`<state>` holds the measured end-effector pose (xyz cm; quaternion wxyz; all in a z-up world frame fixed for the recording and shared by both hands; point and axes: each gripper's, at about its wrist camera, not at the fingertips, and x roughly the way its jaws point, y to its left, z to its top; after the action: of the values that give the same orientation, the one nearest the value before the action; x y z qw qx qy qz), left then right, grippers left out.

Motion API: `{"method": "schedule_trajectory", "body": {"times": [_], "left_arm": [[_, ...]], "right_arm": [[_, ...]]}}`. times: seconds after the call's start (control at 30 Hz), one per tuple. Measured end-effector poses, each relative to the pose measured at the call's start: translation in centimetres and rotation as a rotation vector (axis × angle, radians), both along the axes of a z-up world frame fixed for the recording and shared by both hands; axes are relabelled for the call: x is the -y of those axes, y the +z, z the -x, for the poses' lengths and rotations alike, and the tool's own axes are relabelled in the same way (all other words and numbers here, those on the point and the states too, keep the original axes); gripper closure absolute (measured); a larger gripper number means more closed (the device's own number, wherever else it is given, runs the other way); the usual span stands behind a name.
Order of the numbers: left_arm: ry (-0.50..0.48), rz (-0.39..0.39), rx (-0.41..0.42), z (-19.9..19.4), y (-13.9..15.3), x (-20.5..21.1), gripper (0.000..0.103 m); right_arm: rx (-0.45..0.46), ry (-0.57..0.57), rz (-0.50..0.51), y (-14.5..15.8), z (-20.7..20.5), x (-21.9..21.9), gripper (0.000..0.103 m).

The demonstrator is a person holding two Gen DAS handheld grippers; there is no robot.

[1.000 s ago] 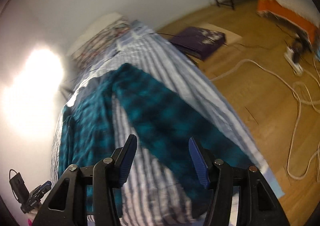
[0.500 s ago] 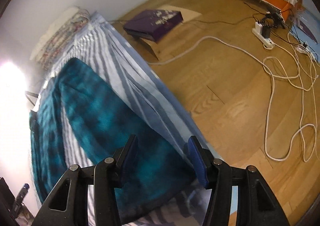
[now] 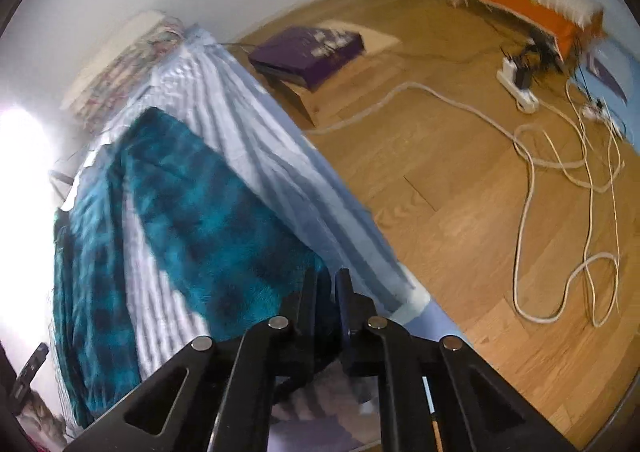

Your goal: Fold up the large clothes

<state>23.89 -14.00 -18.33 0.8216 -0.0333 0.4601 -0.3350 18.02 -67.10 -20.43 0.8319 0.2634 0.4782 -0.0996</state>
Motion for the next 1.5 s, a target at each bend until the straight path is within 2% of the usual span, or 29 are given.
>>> {"method": "schedule_trajectory", "body": {"times": [0.23,0.4,0.53,0.73,0.9,1.0,1.07,1.13,1.23,1.27,1.33,1.47,1.5], "left_arm": [[0.031,0.016,-0.008,-0.7,-0.1,-0.5,0.08],[0.06,0.039,-0.023,-1.1,-0.2,-1.3,0.08],[0.08,0.054,-0.034,-1.3,-0.2,-1.9,0.08],[0.115,0.067,-0.038,-1.5,0.1,-3.2,0.08],[0.147,0.104,-0.075,-1.9,-0.2,-4.2,0.08],[0.149,0.129,-0.102,-1.8,-0.6,-4.1,0.08],[0.144,0.153,-0.139,-1.8,-1.3,-3.8,0.08],[0.137,0.172,-0.178,-1.7,-2.1,-3.1,0.08],[0.099,0.177,-0.234,-1.6,-3.4,-1.2,0.077],[0.084,0.176,-0.249,-1.5,-3.8,-0.5,0.071],[0.06,0.195,-0.294,-1.5,-4.7,0.8,0.064],[0.055,0.196,-0.36,-2.0,-6.3,2.6,0.063],[0.058,0.179,-0.368,-2.2,-6.8,3.1,0.063]], "right_arm": [[0.207,0.095,-0.083,5.6,0.4,-4.6,0.098],[0.295,0.211,-0.118,8.3,-0.7,-9.6,0.098],[0.327,0.337,-0.145,9.4,-1.9,-14.3,0.098],[0.309,0.586,-0.165,9.0,-2.7,-22.9,0.098],[0.185,0.786,-0.122,5.5,-3.0,-30.4,0.098],[0.096,0.872,-0.107,2.7,-2.8,-32.7,0.098],[0.055,0.902,-0.114,1.7,-2.6,-33.0,0.082],[0.058,0.905,-0.127,1.8,-2.3,-32.1,0.07],[0.098,0.874,-0.145,2.9,-2.6,-29.9,0.069],[0.107,0.856,-0.152,3.3,-3.0,-29.0,0.069],[0.122,0.809,-0.168,4.1,-4.5,-26.9,0.066],[0.137,0.705,-0.14,5.2,-8.6,-23.2,0.062],[0.138,0.685,-0.131,5.5,-9.6,-22.7,0.056]]}}
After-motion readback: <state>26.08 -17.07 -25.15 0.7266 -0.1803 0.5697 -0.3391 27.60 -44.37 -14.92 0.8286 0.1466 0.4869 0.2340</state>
